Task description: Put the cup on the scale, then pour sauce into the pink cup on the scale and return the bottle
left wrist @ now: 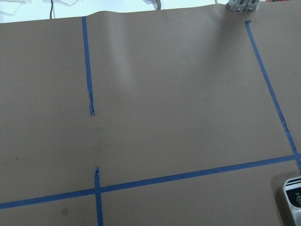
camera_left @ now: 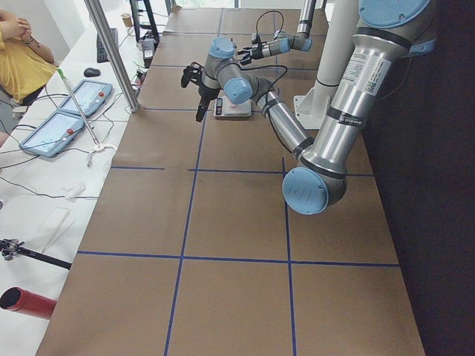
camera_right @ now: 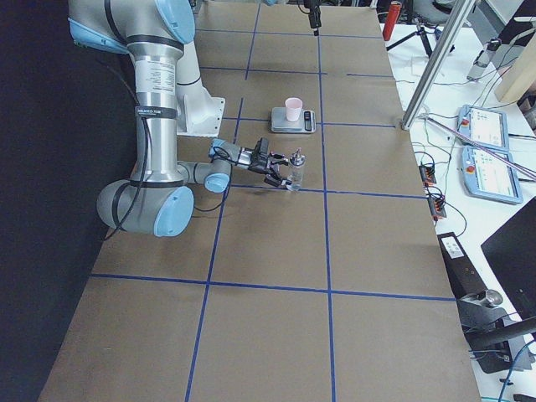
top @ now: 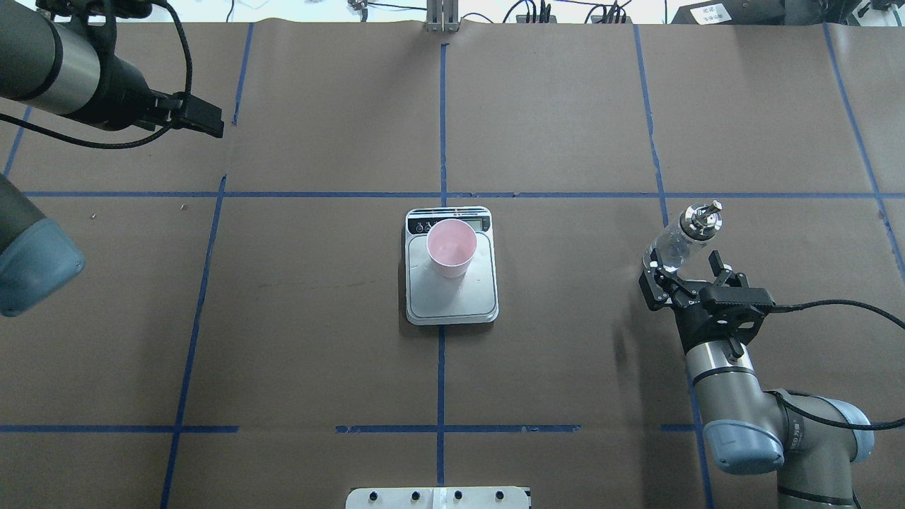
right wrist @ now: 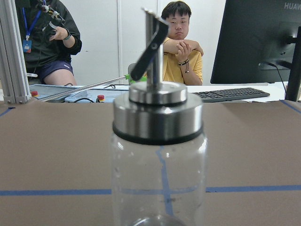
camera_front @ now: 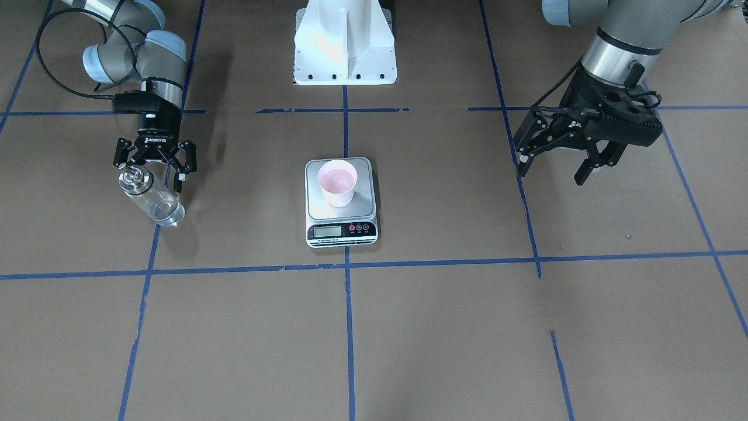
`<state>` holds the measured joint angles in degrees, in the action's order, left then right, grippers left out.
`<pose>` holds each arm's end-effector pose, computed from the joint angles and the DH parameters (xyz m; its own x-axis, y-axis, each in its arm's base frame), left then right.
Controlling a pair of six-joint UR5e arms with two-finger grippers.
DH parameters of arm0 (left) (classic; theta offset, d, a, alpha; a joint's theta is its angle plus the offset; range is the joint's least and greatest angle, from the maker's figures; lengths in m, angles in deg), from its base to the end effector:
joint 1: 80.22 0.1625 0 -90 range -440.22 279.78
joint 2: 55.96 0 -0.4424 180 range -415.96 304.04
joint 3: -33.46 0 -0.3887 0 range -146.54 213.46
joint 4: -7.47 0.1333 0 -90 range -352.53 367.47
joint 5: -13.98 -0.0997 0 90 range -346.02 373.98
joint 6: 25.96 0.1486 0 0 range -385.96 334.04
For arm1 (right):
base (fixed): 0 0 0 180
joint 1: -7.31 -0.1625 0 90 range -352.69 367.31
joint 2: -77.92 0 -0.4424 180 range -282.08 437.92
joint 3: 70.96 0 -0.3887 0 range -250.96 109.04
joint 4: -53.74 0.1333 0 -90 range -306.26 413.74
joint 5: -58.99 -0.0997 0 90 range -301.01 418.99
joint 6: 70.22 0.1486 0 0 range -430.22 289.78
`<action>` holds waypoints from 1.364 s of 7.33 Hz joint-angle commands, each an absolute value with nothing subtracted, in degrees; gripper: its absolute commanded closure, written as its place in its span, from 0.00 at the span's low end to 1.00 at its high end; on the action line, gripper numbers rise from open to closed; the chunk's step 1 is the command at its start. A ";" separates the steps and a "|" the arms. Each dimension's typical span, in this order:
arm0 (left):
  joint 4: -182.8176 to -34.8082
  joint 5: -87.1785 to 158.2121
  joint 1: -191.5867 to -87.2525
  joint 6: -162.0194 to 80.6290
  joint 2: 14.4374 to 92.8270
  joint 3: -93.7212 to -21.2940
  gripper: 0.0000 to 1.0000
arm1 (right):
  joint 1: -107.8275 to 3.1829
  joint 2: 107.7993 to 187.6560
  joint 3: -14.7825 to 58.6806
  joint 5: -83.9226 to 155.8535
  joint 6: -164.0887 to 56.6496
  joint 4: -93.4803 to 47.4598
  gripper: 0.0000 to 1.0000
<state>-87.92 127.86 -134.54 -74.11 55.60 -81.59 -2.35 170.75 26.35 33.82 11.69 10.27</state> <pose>0.2894 -0.5284 0.2966 0.6389 0.1562 -0.7533 0.1751 0.9239 0.3401 -0.4258 -0.3441 0.5363 0.7217 0.0621 0.6894 -0.6699 0.3131 0.6732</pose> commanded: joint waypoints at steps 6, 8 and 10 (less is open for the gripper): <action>-87.98 127.98 -134.54 -74.92 55.57 -81.67 0.00 | 2.30 188.54 25.81 27.90 9.78 33.48 0.00; -87.98 127.98 -134.63 -71.43 54.69 -81.33 0.00 | -0.23 189.71 24.59 22.11 2.65 40.63 0.00; -87.98 127.98 -136.81 -62.66 53.12 -79.14 0.00 | -16.86 188.49 24.76 0.83 -5.74 40.73 0.00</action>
